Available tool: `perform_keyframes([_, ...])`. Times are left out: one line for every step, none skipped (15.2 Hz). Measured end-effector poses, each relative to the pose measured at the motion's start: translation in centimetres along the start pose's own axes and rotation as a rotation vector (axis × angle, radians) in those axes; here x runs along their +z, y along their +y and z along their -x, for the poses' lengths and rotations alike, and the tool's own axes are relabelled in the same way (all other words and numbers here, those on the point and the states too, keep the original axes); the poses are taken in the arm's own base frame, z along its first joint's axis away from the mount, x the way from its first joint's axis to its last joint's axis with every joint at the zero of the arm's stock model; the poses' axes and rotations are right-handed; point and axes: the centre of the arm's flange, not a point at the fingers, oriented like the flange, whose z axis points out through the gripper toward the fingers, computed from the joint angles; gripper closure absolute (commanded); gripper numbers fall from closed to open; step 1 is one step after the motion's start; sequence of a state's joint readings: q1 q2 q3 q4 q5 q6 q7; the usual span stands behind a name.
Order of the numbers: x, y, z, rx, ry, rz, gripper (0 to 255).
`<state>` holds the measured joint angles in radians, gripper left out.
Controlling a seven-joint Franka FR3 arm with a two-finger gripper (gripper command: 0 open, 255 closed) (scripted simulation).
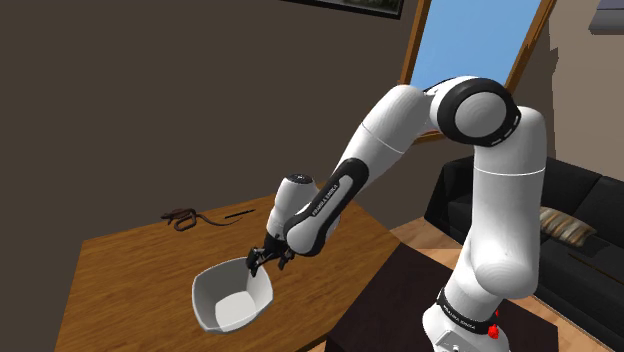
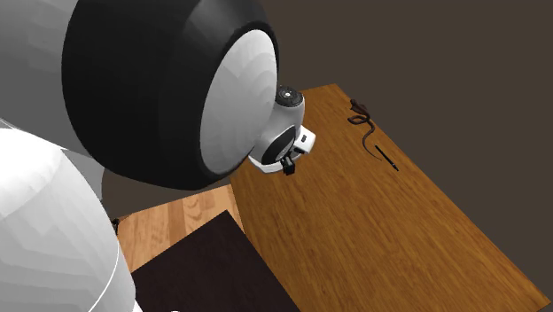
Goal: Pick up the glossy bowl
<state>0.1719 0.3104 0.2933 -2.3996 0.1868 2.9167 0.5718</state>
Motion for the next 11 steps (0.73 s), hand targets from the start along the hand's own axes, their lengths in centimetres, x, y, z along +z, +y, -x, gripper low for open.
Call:
perform_keyframes([0.4,0.1,0.0,0.0,0.0,0.0,0])
perform_keyframes([1.0,0.1,0.2,0.0,0.0,0.0,0])
perform_keyframes([1.4,0.2,0.2,0.0,0.0,0.0,0])
perform_keyframes([1.6,0.3,0.2,0.0,0.0,0.0,255])
perform_keyframes([1.7,0.3,0.2,0.0,0.0,0.0,255])
perform_keyframes([1.7,0.4,0.2,0.0,0.0,0.0,255])
perform_keyframes([1.7,0.4,0.2,0.0,0.001,-0.001,255])
perform_keyframes([1.7,0.4,0.2,0.0,0.001,-0.001,255])
perform_keyframes([1.7,0.4,0.2,0.0,0.001,-0.001,255])
perform_keyframes([1.7,0.4,0.2,0.0,0.001,-0.001,255])
perform_keyframes([1.7,0.4,0.2,0.0,0.001,-0.001,255])
